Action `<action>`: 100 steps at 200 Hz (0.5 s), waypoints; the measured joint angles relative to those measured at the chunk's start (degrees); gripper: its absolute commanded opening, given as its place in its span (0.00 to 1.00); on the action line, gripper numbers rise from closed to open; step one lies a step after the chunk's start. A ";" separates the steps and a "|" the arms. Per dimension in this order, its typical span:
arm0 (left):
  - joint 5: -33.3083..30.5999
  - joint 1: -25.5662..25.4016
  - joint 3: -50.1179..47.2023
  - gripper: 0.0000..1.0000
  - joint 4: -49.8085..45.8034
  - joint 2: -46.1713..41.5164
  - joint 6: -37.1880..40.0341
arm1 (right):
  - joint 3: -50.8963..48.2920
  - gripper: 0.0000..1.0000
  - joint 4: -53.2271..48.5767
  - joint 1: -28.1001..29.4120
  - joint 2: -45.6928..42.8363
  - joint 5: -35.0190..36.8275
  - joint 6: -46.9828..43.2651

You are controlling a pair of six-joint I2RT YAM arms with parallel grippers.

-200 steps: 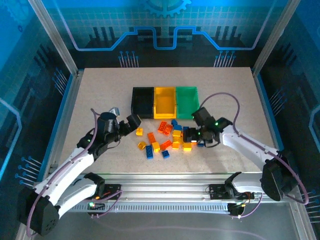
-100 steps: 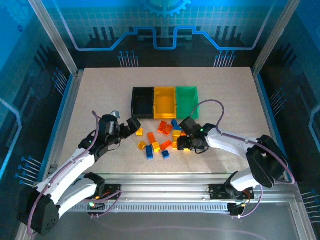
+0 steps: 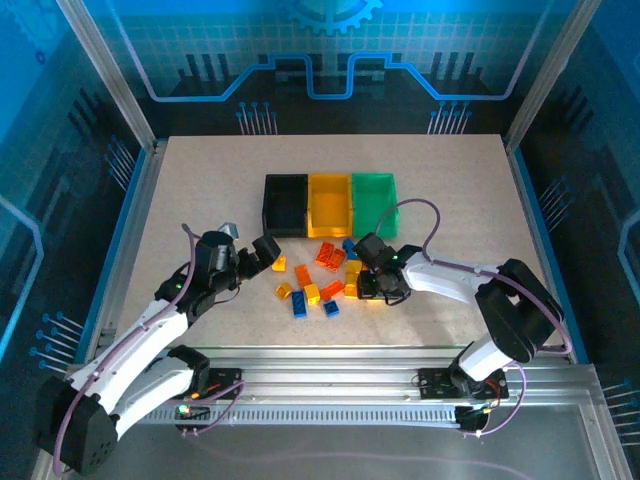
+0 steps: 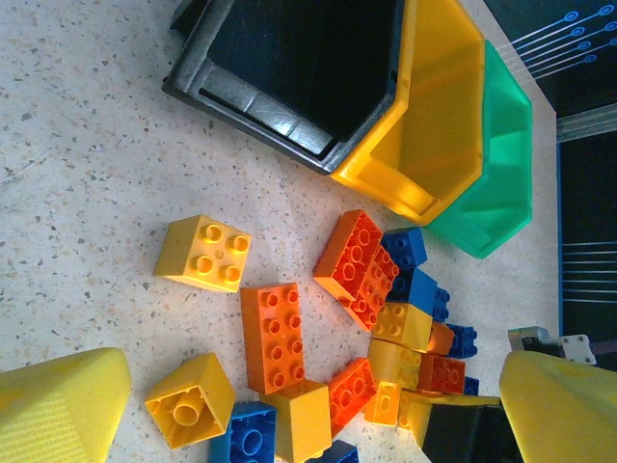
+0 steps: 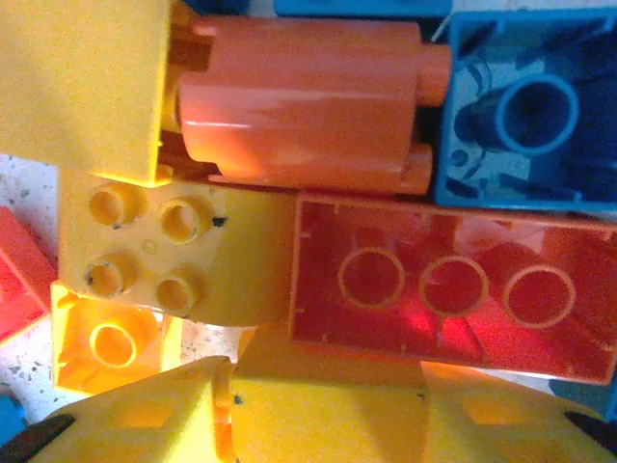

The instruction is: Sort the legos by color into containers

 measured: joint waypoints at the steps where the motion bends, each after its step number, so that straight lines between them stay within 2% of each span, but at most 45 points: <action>1: 0.00 0.00 0.00 0.99 0.00 0.00 0.00 | 0.02 0.40 -0.02 0.00 -0.02 0.00 -0.13; 18: 0.00 0.00 0.00 0.99 0.00 0.00 0.00 | 0.04 0.36 -0.04 0.02 -0.42 -0.17 -0.07; 53: -0.04 0.00 0.00 0.99 0.00 0.00 -0.02 | 1.44 0.36 -3.63 -0.15 -5.62 -0.24 -1.05; 76: -0.37 0.00 -0.28 0.99 0.17 -0.24 -0.83 | 8.13 0.36 -6.19 -3.15 -8.83 -0.24 -3.08; 100: -0.87 0.00 -2.82 0.99 1.11 -2.27 -2.69 | 18.49 0.37 -6.91 -8.61 -6.40 0.81 -5.01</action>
